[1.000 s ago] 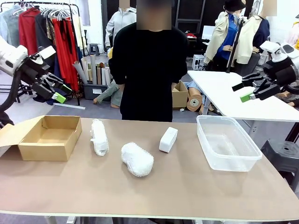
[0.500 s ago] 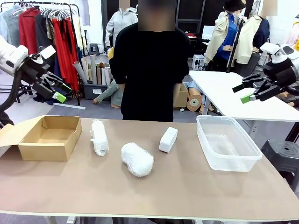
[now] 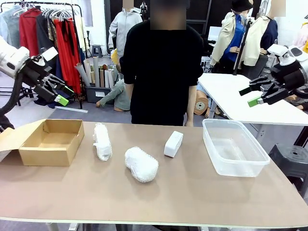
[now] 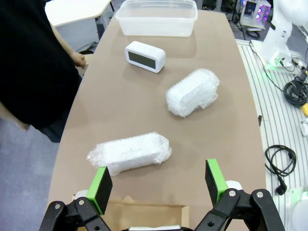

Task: Separate and place wrapped and unwrapped clocks.
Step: Pick up the Digital clock indicated by the person.

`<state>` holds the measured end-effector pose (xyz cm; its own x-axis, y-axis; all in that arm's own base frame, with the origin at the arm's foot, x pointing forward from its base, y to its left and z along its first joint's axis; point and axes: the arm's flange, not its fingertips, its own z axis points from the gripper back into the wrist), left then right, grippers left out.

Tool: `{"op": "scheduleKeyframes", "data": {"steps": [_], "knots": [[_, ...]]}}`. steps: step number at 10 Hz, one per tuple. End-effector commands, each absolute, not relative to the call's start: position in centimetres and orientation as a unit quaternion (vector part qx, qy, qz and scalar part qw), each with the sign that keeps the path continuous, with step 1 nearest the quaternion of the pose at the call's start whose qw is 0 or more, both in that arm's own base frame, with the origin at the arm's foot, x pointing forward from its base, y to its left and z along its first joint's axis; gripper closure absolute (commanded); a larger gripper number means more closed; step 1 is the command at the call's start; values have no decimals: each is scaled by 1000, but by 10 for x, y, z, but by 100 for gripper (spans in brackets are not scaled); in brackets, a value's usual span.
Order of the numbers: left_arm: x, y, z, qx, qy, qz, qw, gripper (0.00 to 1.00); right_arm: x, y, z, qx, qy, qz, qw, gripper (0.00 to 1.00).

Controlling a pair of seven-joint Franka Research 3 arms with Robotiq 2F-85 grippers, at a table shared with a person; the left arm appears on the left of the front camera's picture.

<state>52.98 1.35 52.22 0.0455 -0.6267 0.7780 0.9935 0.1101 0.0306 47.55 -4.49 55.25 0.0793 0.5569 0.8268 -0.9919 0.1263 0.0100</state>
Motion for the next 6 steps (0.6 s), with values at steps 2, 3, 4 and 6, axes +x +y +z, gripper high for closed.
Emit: {"op": "scheduleKeyframes", "data": {"steps": [2,3,4,6], "knots": [[529,15,522,-279,-331,-606,667,0,476,-45,553,312,-350,581,665,0],[529,15,522,-279,-331,-606,667,0,476,-45,553,312,-350,581,665,0],[529,15,522,-279,-331,-606,667,0,476,-45,553,312,-350,581,665,0],[529,15,522,-279,-331,-606,667,0,476,-45,553,312,-350,581,665,0]]}}
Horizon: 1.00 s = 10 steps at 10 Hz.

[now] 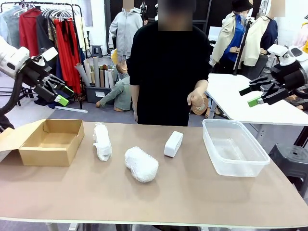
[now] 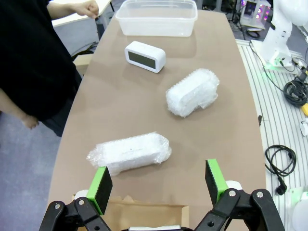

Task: Separate and place wrapped and unwrapped clocks.
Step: Pick up the Digital clock indicated by the person.

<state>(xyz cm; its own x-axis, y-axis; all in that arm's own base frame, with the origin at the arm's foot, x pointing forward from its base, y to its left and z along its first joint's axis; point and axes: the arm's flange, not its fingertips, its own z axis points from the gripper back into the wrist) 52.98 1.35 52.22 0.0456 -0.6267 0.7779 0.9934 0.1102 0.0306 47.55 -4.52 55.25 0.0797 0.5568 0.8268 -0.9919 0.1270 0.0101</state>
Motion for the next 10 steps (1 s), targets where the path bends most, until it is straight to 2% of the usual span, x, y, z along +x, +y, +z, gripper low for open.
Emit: {"op": "scheduleKeyframes", "data": {"steps": [1,10], "knots": [[529,15,522,-279,-331,-606,667,0,476,-45,553,312,-350,581,665,0],[529,15,522,-279,-331,-606,667,0,476,-45,553,312,-350,581,665,0]]}}
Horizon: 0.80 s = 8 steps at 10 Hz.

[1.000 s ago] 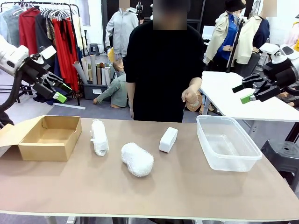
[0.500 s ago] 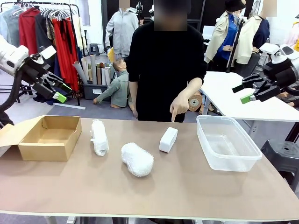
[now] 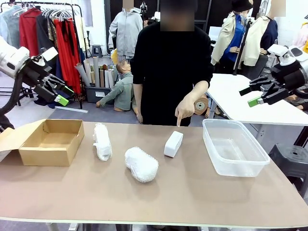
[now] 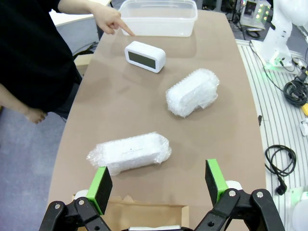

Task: Separate and place wrapped and unwrapped clocks.
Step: Pick up the Digital clock indicated by the person.

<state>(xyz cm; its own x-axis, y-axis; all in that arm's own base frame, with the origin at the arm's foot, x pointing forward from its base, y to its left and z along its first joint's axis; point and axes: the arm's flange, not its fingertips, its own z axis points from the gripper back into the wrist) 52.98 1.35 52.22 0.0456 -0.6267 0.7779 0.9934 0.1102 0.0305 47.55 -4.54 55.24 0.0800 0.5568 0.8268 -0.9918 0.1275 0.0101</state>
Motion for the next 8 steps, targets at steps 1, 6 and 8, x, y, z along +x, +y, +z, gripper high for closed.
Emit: {"op": "scheduleKeyframes", "data": {"steps": [1,6,8], "knots": [[529,15,522,-279,-331,-606,667,0,476,-45,553,312,-350,581,665,0],[529,15,522,-279,-331,-606,667,0,475,-46,552,312,-348,582,665,0],[529,15,522,-279,-331,-606,667,0,472,-15,555,330,-313,557,695,0]]}}
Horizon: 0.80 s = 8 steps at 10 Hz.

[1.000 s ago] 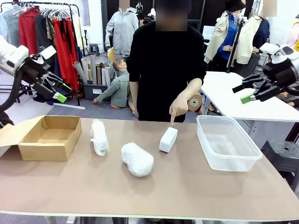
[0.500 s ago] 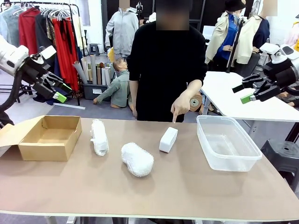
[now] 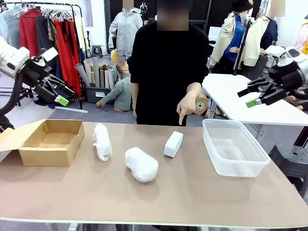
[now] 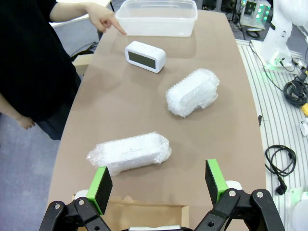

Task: Separate and place wrapped and unwrapped clocks.
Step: Pick up the Digital clock indicated by the person.

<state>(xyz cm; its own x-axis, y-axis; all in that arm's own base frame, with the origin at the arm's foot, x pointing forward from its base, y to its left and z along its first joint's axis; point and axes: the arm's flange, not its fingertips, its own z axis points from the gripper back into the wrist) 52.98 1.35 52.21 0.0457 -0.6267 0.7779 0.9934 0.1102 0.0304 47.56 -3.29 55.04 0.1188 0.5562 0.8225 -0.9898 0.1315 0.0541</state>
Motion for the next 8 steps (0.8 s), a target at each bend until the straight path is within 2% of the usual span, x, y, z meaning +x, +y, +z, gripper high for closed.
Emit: {"op": "scheduleKeyframes", "data": {"steps": [1,3,4,5,8], "knots": [[529,15,522,-279,-331,-606,667,0,464,10,557,310,-309,544,716,0],[529,15,522,-279,-331,-606,667,0,462,52,559,275,-288,509,763,0],[529,15,522,-279,-331,-606,667,0,460,74,557,240,-270,466,807,0],[529,15,522,-279,-331,-606,667,0,462,92,563,215,-209,441,846,0],[529,15,522,-279,-331,-606,667,0,470,139,544,156,-152,373,902,0]]}}
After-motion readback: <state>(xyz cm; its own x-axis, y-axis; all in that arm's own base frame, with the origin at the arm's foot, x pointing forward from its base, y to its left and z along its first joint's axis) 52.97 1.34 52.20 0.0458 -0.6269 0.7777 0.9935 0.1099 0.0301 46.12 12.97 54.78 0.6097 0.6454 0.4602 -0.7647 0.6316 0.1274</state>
